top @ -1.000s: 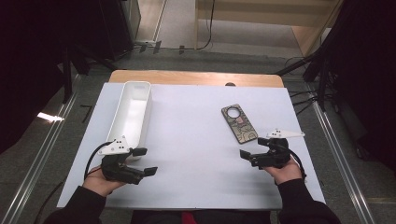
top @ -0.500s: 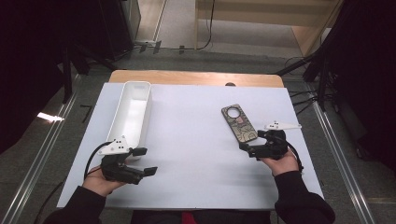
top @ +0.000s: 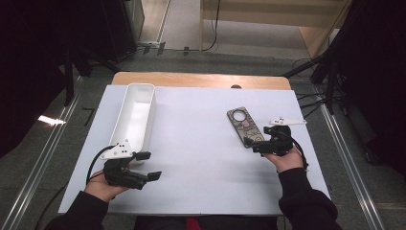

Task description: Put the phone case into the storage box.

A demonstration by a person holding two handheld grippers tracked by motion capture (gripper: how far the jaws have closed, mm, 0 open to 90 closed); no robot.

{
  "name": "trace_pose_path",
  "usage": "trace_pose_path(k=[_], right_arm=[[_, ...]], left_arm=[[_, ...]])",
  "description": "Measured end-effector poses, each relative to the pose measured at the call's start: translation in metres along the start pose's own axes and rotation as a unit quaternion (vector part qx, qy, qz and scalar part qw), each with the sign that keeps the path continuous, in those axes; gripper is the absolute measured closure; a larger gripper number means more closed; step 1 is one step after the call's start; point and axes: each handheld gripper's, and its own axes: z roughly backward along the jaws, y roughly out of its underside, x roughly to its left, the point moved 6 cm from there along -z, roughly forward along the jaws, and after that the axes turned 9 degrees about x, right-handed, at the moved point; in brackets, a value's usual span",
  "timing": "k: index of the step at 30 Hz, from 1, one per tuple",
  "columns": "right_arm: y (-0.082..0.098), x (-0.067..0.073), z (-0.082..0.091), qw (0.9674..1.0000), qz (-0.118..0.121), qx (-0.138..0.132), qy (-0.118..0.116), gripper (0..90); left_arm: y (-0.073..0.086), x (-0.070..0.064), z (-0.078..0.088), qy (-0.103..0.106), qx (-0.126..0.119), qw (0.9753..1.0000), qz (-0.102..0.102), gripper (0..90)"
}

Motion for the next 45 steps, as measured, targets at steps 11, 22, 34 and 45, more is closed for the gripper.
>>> trace_pose_path(k=[11, 22, 34, 45], right_arm=[[-0.013, -0.011, -0.016, 0.9998, -0.008, 0.011, 0.016, 0.0], [-0.024, -0.020, -0.026, 0.9994, -0.020, 0.012, 0.026, 0.0], [-0.039, -0.027, -0.037, 0.9993, -0.028, 0.009, 0.022, 0.0], [-0.045, -0.032, -0.051, 0.9983, -0.014, 0.028, 0.049, 0.0]], left_arm=[[0.000, 0.000, 0.000, 0.000, -0.001, 1.0000, 0.001, 15.8], [0.001, 0.001, 0.000, -0.001, -0.002, 1.0000, 0.001, 15.8], [0.001, 0.001, 0.001, 0.000, -0.001, 1.0000, 0.000, 15.8], [0.002, 0.001, 0.001, -0.001, -0.002, 1.0000, 0.003, 15.8]])
